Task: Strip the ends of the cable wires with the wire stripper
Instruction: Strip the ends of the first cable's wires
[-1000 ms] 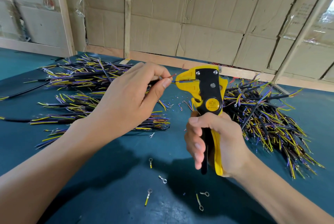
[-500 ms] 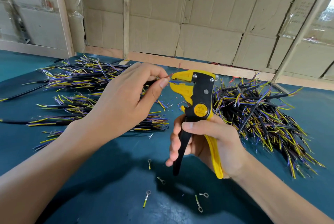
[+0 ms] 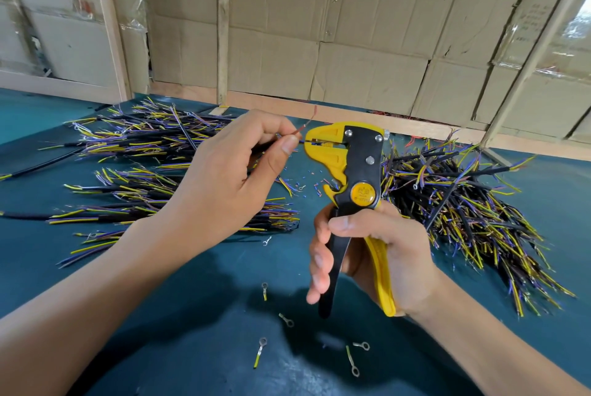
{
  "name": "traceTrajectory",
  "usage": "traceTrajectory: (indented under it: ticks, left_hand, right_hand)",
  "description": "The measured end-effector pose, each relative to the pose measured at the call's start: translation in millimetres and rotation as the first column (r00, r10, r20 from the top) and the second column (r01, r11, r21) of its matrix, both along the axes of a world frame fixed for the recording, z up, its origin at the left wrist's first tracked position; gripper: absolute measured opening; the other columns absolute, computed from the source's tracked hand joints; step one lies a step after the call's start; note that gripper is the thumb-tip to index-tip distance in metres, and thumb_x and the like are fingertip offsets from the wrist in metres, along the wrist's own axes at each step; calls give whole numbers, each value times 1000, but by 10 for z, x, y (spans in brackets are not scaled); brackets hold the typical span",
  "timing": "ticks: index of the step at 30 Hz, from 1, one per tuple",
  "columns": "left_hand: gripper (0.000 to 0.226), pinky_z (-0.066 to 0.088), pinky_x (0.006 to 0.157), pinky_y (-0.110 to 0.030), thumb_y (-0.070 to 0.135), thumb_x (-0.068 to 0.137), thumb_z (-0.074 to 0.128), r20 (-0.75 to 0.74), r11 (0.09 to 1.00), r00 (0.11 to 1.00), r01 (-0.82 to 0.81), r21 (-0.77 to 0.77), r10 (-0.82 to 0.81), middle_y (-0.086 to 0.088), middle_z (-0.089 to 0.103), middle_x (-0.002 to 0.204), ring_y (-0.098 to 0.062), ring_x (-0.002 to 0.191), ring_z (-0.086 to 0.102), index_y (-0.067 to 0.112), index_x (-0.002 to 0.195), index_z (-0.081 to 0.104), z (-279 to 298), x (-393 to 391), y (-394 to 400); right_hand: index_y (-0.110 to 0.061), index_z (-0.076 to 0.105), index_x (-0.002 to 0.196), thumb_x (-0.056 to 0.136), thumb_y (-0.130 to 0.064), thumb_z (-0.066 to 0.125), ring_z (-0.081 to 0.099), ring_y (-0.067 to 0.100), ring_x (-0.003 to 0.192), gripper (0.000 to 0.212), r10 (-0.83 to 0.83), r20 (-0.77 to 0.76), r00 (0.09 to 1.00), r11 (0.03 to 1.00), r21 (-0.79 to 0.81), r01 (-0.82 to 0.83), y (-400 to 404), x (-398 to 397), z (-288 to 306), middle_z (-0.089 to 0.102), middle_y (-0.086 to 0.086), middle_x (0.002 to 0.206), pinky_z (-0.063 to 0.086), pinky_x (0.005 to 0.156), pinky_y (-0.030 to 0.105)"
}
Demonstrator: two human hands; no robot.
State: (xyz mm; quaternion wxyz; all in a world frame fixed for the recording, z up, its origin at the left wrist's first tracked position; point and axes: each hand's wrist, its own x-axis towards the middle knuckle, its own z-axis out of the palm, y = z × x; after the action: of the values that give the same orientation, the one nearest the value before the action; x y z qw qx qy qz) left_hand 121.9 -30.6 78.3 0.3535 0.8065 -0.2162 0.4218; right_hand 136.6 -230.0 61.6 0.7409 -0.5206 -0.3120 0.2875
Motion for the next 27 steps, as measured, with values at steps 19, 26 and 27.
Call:
traceTrajectory:
  ticks: [19,26,27]
  left_hand:
    - [13,43,94,-47,19,99,60,46,990,989,-142,2,141,23,65,92,-13,103,51,21,111,66,181,85,-9]
    - [26,37,89,-17,31,95,63,-145,890,986,140,435,-84,25,57,91,-9,92,45,22,119,68,850,686,-745]
    - [35,38,96,-24,36,97,60,-198,804,980,132,579,-18,17,62,106,-13,101,47,25,130,60,844,763,-813]
  right_hand:
    - [-5,64,85,87,-26,62,60,31,66,21,-87,-395,915,952,237,193,67,91,-57,56,14,76,58,71,46]
    - [-4,65,82,83,-22,67,60,32,65,18,-97,-503,859,953,201,225,53,70,-114,55,14,76,58,70,45]
    - [-4,65,83,84,-22,67,61,32,66,18,-84,-491,867,953,213,214,47,64,-125,56,14,76,58,71,46]
